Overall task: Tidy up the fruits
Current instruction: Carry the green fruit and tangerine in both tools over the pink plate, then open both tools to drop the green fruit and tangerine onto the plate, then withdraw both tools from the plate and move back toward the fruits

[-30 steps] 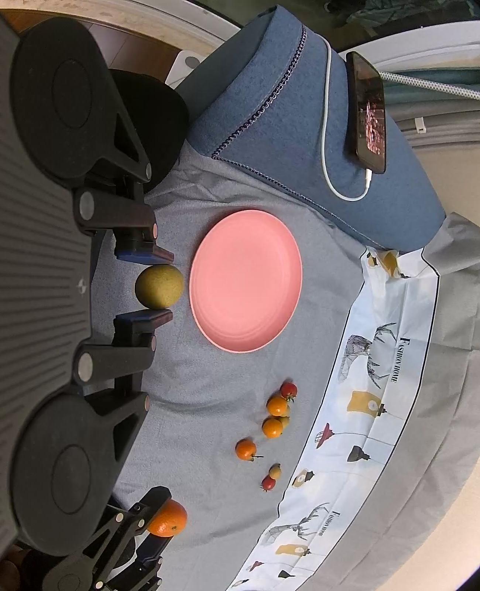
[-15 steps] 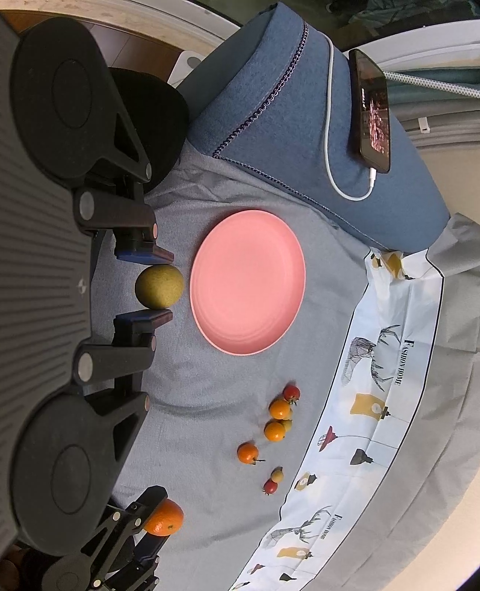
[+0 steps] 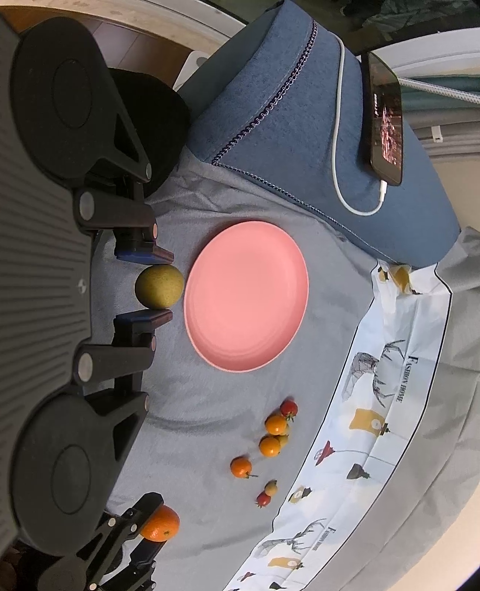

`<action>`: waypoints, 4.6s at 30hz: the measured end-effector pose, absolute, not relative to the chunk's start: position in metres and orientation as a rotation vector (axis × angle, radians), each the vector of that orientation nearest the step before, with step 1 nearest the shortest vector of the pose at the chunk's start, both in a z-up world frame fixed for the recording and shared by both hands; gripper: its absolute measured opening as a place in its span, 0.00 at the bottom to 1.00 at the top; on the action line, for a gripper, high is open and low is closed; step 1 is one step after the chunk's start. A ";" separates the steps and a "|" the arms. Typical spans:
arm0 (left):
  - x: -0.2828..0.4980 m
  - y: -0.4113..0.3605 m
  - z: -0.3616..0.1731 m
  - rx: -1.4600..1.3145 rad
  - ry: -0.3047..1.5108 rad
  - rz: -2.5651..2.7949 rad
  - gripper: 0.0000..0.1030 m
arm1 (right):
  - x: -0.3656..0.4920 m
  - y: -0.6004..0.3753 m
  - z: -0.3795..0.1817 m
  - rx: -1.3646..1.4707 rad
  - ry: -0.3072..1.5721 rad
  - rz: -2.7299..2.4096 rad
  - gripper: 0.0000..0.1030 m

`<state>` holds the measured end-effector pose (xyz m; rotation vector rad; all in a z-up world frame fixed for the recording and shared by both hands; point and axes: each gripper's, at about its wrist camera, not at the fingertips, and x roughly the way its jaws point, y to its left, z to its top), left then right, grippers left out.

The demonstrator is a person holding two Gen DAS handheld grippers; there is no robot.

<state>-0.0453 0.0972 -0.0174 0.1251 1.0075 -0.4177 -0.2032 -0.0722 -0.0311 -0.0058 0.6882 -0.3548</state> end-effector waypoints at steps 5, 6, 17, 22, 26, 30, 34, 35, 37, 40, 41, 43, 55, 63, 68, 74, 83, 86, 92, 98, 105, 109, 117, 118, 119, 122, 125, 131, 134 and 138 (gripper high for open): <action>-0.026 0.094 -0.020 0.115 1.012 -0.407 0.27 | -0.181 -0.074 -0.029 0.011 0.687 -0.323 0.39; -0.022 0.093 -0.020 0.113 1.013 -0.406 0.27 | -0.176 -0.075 -0.029 0.021 0.689 -0.315 0.39; 0.033 0.076 -0.043 0.105 1.080 -0.390 0.27 | -0.110 -0.070 -0.045 0.043 0.733 -0.224 0.39; 0.052 0.065 -0.056 0.136 1.096 -0.395 0.27 | -0.086 -0.068 -0.058 0.033 0.758 -0.182 0.39; 0.065 0.055 -0.067 0.158 1.111 -0.399 0.27 | -0.068 -0.067 -0.070 0.011 0.778 -0.153 0.39; 0.080 0.046 -0.081 0.167 1.133 -0.394 0.27 | -0.051 -0.071 -0.081 0.004 0.793 -0.140 0.39; 0.093 0.038 -0.094 0.173 1.156 -0.384 0.27 | -0.037 -0.076 -0.090 0.007 0.803 -0.128 0.39; 0.097 0.037 -0.096 0.175 1.162 -0.382 0.27 | -0.033 -0.077 -0.091 0.005 0.805 -0.123 0.39; 0.102 0.035 -0.102 0.179 1.170 -0.378 0.27 | -0.028 -0.077 -0.095 -0.002 0.809 -0.112 0.39; 0.109 0.033 -0.108 0.186 1.176 -0.374 0.27 | -0.020 -0.075 -0.101 -0.018 0.817 -0.097 0.39; 0.111 0.031 -0.109 0.189 1.177 -0.375 0.27 | -0.017 -0.075 -0.103 -0.022 0.819 -0.092 0.39; 0.115 0.029 -0.111 0.197 1.177 -0.376 0.27 | -0.012 -0.072 -0.107 -0.031 0.822 -0.084 0.39; 0.100 0.038 -0.093 0.191 1.127 -0.382 1.00 | -0.018 -0.065 -0.097 -0.077 0.800 -0.040 0.84; 0.036 0.065 -0.067 0.210 1.095 -0.356 1.00 | -0.077 -0.069 -0.074 0.053 0.840 -0.117 0.87; 0.000 0.079 -0.046 0.194 1.023 -0.328 1.00 | -0.109 -0.062 -0.051 0.045 0.785 -0.168 0.90; -0.033 0.089 -0.026 0.185 0.980 -0.335 1.00 | -0.146 -0.053 -0.027 0.043 0.718 -0.207 0.91; -0.069 0.100 -0.003 0.168 0.905 -0.335 1.00 | -0.185 -0.042 -0.004 0.053 0.623 -0.228 0.94; -0.080 0.100 0.004 0.169 0.878 -0.343 1.00 | -0.193 -0.038 0.000 0.053 0.600 -0.227 0.94; -0.091 0.102 0.012 0.176 0.845 -0.346 1.00 | -0.206 -0.033 0.007 0.053 0.562 -0.235 0.94; -0.094 0.105 0.014 0.176 0.841 -0.342 1.00 | -0.210 -0.031 0.009 0.049 0.551 -0.232 0.95; -0.093 0.107 0.013 0.172 0.840 -0.343 1.00 | -0.210 -0.030 0.009 0.045 0.552 -0.232 0.95; -0.091 0.108 0.012 0.171 0.847 -0.343 1.00 | -0.209 -0.029 0.009 0.046 0.558 -0.231 0.95; -0.089 0.107 0.009 0.174 0.860 -0.344 1.00 | -0.206 -0.031 0.006 0.056 0.573 -0.227 0.95; -0.089 0.107 0.008 0.175 0.862 -0.344 1.00 | -0.205 -0.031 0.006 0.058 0.575 -0.227 0.95; -0.088 0.107 0.008 0.176 0.865 -0.344 1.00 | -0.205 -0.031 0.005 0.060 0.576 -0.226 0.95; -0.087 0.106 0.007 0.180 0.868 -0.343 1.00 | -0.204 -0.032 0.004 0.064 0.581 -0.224 0.95; -0.087 0.105 0.006 0.186 0.869 -0.340 1.00 | -0.203 -0.033 0.004 0.067 0.585 -0.222 0.95; -0.085 0.102 0.004 0.196 0.873 -0.336 1.00 | -0.201 -0.035 0.001 0.075 0.592 -0.219 0.95; -0.084 0.101 0.003 0.201 0.878 -0.336 1.00 | -0.201 -0.037 0.000 0.081 0.597 -0.218 0.95; -0.082 0.099 0.001 0.206 0.885 -0.334 1.00 | -0.199 -0.038 -0.002 0.089 0.604 -0.216 0.95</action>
